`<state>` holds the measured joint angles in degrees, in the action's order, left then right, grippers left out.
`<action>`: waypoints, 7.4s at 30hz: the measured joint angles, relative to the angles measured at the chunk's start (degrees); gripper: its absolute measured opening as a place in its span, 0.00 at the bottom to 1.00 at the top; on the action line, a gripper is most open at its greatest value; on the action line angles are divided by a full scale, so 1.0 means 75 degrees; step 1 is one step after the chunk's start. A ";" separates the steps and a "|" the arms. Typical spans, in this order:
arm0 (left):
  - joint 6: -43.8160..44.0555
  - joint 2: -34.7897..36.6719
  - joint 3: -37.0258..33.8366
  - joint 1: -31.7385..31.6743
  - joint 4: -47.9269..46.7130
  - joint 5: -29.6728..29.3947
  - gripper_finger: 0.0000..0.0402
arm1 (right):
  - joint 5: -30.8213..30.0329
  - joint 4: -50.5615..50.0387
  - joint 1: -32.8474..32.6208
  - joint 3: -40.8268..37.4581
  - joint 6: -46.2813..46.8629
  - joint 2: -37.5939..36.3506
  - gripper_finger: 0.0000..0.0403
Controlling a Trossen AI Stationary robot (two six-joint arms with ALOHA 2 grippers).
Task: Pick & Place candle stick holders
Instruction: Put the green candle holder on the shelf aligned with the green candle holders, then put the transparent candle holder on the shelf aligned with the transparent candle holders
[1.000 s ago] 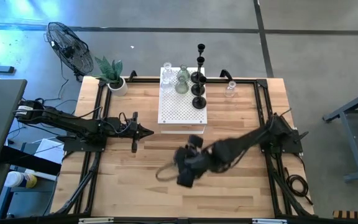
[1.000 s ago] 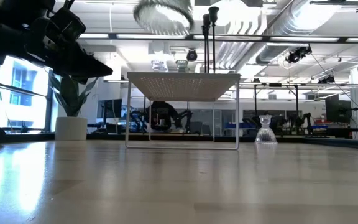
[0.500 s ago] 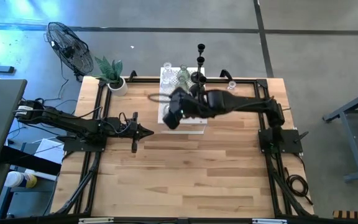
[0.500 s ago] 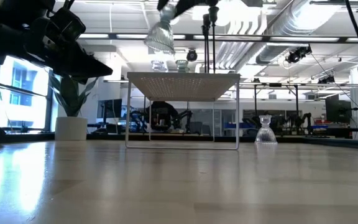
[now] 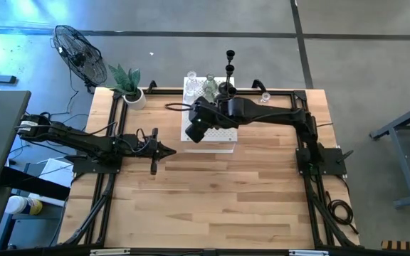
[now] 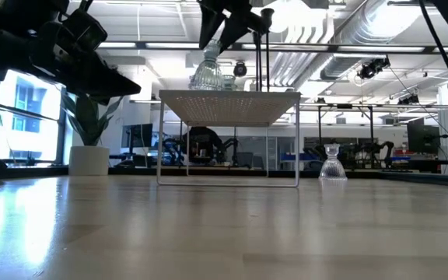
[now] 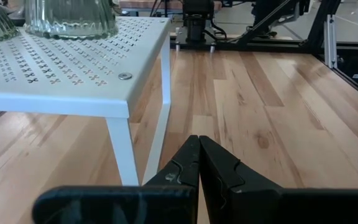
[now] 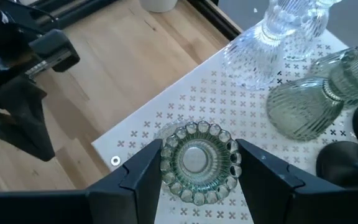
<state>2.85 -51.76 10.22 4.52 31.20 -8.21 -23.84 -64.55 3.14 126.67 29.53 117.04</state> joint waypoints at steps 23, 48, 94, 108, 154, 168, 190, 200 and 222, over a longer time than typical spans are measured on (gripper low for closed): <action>0.0003 0.0002 0.0000 0.0001 -0.0006 0.0038 0.00 | -0.0002 -0.0328 0.0149 0.0000 -0.0170 0.0046 0.50; 0.0003 0.0000 0.0000 0.0001 -0.0015 0.0038 0.00 | -0.0996 0.0084 -0.0060 0.0000 -0.0822 -0.0018 0.60; 0.0052 0.0002 0.0000 0.0001 -0.0138 -0.0035 0.00 | -0.0889 0.9792 -0.1071 -0.7831 -0.1533 -0.2023 0.00; 0.0035 0.0002 0.0000 0.0001 -0.0134 -0.0038 0.00 | -0.1547 0.9350 -0.0687 -0.7796 -0.1161 -0.1965 0.00; 0.0030 0.0002 0.0000 0.0000 -0.0171 -0.0069 0.00 | -0.1721 0.7958 -0.0203 -0.7787 -0.0993 -0.2705 0.00; 0.0031 0.0002 0.0000 0.0001 -0.0175 -0.0064 0.00 | -0.0975 0.8836 -0.0117 -0.7793 -0.1392 -0.2708 0.00; 0.0029 0.0002 0.0000 0.0001 -0.0172 -0.0023 0.00 | -0.1185 0.8520 -0.0314 -0.7793 -0.1335 -0.2766 0.00; 0.0029 0.0002 0.0000 -0.0001 -0.0175 -0.0026 0.00 | -0.0658 0.8404 -0.1312 -0.7793 -0.1834 -0.2836 0.00; 0.0032 0.0002 0.0000 -0.0001 -0.0170 -0.0035 0.00 | -0.1915 0.7513 -0.3595 -1.2545 0.2300 -0.6234 0.00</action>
<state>3.09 -51.75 10.22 4.51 29.93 -8.47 -38.21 -8.20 -23.83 32.58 46.78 70.29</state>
